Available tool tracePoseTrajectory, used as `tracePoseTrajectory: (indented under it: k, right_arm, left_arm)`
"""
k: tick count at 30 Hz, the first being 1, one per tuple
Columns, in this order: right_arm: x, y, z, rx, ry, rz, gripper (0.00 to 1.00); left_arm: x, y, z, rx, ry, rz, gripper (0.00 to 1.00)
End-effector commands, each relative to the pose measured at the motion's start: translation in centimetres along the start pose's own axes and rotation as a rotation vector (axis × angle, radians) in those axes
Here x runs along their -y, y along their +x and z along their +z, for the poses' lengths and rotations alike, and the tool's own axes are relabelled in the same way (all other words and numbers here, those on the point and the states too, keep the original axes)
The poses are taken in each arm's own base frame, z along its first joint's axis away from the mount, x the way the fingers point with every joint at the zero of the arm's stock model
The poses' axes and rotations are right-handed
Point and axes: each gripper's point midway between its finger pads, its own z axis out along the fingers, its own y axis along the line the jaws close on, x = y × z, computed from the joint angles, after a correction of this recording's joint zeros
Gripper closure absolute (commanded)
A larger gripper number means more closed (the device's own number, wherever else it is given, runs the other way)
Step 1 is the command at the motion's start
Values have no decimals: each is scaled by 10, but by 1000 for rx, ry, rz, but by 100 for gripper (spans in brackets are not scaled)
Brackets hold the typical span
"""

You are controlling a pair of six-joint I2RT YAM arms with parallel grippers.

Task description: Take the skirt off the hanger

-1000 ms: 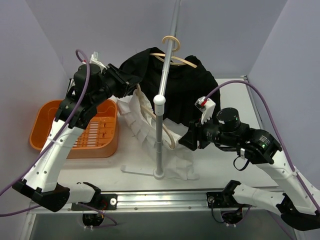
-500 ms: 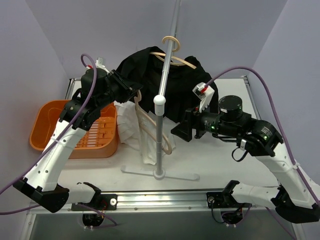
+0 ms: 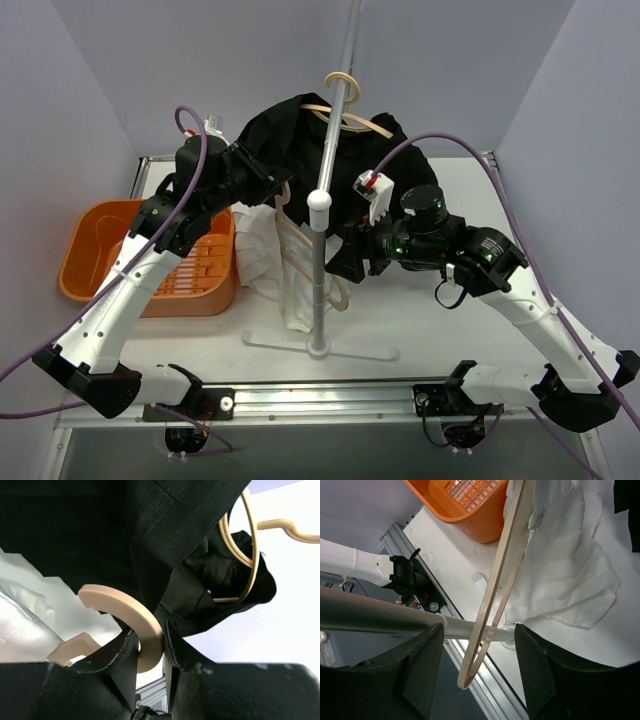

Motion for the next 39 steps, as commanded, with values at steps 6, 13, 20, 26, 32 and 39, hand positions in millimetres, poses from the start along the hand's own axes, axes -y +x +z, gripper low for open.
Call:
tracePoseTrajectory:
  k: [6, 13, 20, 26, 32, 39]
  right_arm:
    - [7, 16, 15, -15, -6, -20, 50]
    - [12, 22, 21, -27, 1, -25, 64]
    - [20, 28, 30, -59, 15, -45, 73]
    - [24, 29, 31, -51, 38, -42, 100]
    - [21, 16, 17, 50, 47, -22, 100]
    - [22, 19, 12, 52, 59, -12, 100]
  left_arm:
    - [37, -11, -12, 45, 102, 8, 98]
    - [43, -6, -12, 38, 113, 1, 98]
    - [49, 2, -8, 22, 120, 1, 98]
    - [52, 4, -10, 23, 125, 1, 98]
    - [47, 6, -12, 15, 115, 3, 50]
    - [49, 2, -28, 39, 151, 74, 6]
